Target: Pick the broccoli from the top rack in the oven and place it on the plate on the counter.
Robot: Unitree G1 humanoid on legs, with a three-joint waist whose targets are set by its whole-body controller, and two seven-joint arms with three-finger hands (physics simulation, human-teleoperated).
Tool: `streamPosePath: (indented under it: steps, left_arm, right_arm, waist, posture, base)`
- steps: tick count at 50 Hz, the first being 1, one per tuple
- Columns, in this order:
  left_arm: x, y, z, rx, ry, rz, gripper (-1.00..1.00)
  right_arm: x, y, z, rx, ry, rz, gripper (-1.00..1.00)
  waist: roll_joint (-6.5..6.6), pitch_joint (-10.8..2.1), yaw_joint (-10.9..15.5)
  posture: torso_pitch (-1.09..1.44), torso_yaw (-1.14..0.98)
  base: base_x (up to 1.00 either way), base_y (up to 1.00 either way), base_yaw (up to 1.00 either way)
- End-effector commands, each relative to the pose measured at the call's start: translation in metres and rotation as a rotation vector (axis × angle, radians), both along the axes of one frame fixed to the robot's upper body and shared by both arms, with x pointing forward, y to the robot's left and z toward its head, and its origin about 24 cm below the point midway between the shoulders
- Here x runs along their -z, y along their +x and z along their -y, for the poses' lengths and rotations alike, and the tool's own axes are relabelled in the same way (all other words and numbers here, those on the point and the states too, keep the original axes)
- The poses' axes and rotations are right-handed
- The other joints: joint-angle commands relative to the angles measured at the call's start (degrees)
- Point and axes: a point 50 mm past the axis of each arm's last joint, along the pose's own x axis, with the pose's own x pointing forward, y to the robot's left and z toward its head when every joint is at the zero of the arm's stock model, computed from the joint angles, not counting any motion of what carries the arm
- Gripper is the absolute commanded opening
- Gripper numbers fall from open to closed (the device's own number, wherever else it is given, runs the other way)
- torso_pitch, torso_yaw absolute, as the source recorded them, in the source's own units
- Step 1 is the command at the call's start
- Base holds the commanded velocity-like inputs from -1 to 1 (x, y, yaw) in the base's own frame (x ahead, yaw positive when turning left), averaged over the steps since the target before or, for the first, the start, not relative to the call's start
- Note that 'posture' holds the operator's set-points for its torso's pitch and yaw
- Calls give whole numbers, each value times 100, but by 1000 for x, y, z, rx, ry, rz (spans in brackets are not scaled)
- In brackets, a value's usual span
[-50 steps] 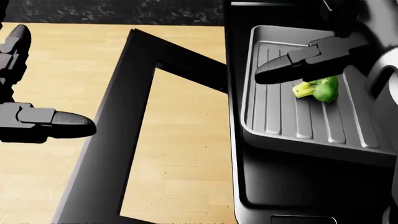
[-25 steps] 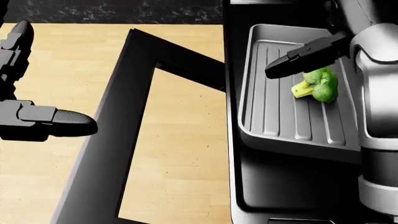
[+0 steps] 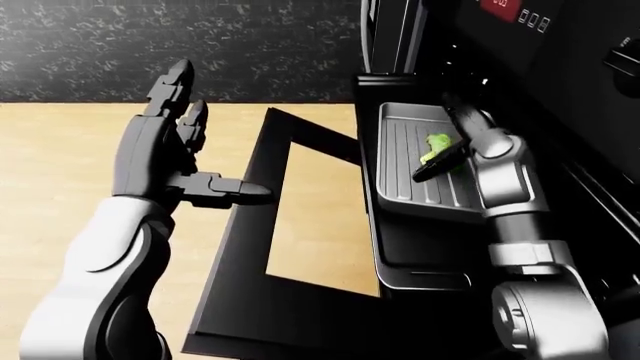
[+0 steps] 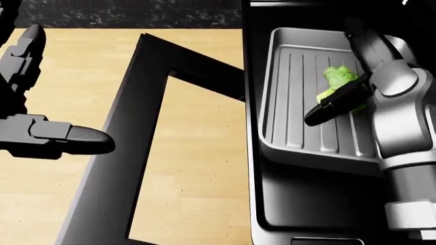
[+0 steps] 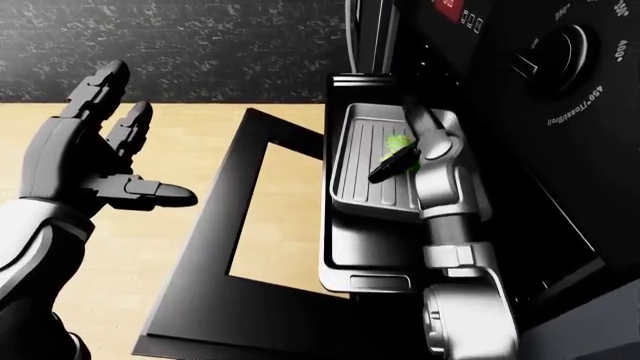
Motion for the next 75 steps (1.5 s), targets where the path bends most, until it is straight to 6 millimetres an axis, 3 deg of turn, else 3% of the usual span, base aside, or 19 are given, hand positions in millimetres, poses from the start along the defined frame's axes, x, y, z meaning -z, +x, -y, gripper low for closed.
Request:
streamPosePath:
  steps: [1, 5, 16, 24, 28, 41, 51, 52, 55, 59, 62, 64, 65, 66, 67, 69, 71, 75]
  left_arm:
    - [-13, -5, 1, 2, 11, 79, 100]
    - [-13, -4, 2, 4, 14, 80, 100]
    - [-14, -5, 2, 7, 15, 85, 100]
    - [-14, -5, 2, 6, 14, 85, 100]
    - [-16, -5, 1, 3, 14, 89, 100]
    - [-26, -9, 0, -1, 14, 102, 100]
    - [-31, -10, -5, -9, 11, 111, 100]
    - [-31, -10, -5, -8, 11, 112, 100]
    - [-33, -10, -5, -10, 10, 115, 100]
    - [-34, -11, -7, -11, 8, 118, 100]
    - [-34, -10, -7, -13, 8, 118, 100]
    - [-34, -11, -8, -13, 8, 118, 100]
    - [-35, -11, -8, -14, 7, 118, 100]
    - [-36, -11, -8, -14, 6, 119, 100]
    - [-36, -11, -8, -14, 7, 119, 100]
    - [-38, -12, -8, -13, 7, 121, 100]
    - [-38, -11, -7, -13, 8, 121, 100]
    - [-38, -12, -6, -10, 10, 122, 100]
  right_arm:
    - [-26, 1, 0, -6, -46, 102, 100]
    - [-18, 3, 5, 15, -78, 82, 55]
    - [-8, 0, 10, 27, -148, 58, 11]
    - [-14, -3, 14, 26, -173, 95, -76]
    - [-28, -5, 11, 16, -176, 159, -100]
    - [-83, -28, -6, -56, -169, 329, -100]
    - [-108, -50, -20, -129, -136, 437, -100]
    - [-112, -52, -22, -136, -131, 451, -100]
    - [-118, -58, -26, -149, -129, 467, -100]
    - [-117, -59, -30, -160, -136, 469, -100]
    - [-118, -58, -30, -162, -137, 474, -100]
    - [-120, -59, -31, -162, -138, 475, -100]
    - [-121, -59, -31, -162, -138, 478, -100]
    - [-123, -60, -30, -161, -137, 482, -100]
    - [-125, -61, -30, -161, -139, 484, -100]
    - [-127, -62, -29, -157, -137, 489, -100]
    - [-129, -64, -27, -154, -134, 493, -100]
    - [-136, -67, -23, -145, -129, 507, -100]
  waist:
    - [-13, -162, 1]
    - [-13, -164, 2]
    - [-33, -166, 15]
    - [-54, -183, 31]
    - [-57, -190, 39]
    - [-28, -149, 22]
    - [3, -128, 6]
    - [41, -252, 0]
    - [8, -166, -14]
    - [-81, -225, -6]
    - [1, -122, -2]
    - [109, -155, 19]
    - [239, -184, 20]
    - [485, -253, 32]
    - [328, -236, 65]
    - [379, -271, 88]
    - [297, -321, 54]
    - [148, -254, 19]
  posture:
    - [0, 0]
    - [0, 0]
    - [0, 0]
    - [0, 0]
    - [0, 0]
    - [0, 0]
    - [0, 0]
    - [0, 0]
    - [0, 0]
    - [0, 0]
    - [0, 0]
    - [0, 0]
    - [0, 0]
    - [0, 0]
    - [0, 0]
    - [0, 0]
    - [0, 0]
    - [0, 0]
  base:
    - [0, 0, 0]
    - [0, 0, 0]
    - [0, 0, 0]
    - [0, 0, 0]
    - [0, 0, 0]
    - [0, 0, 0]
    - [0, 0, 0]
    - [0, 12, 0]
    - [-1, 15, 0]
    - [-4, 21, 0]
    - [-7, 27, 0]
    - [-21, 34, 0]
    - [-27, 35, 0]
    - [-37, 36, 0]
    - [-44, 38, 0]
    - [-47, 37, 0]
    - [-54, 38, 0]
    - [-56, 38, 0]
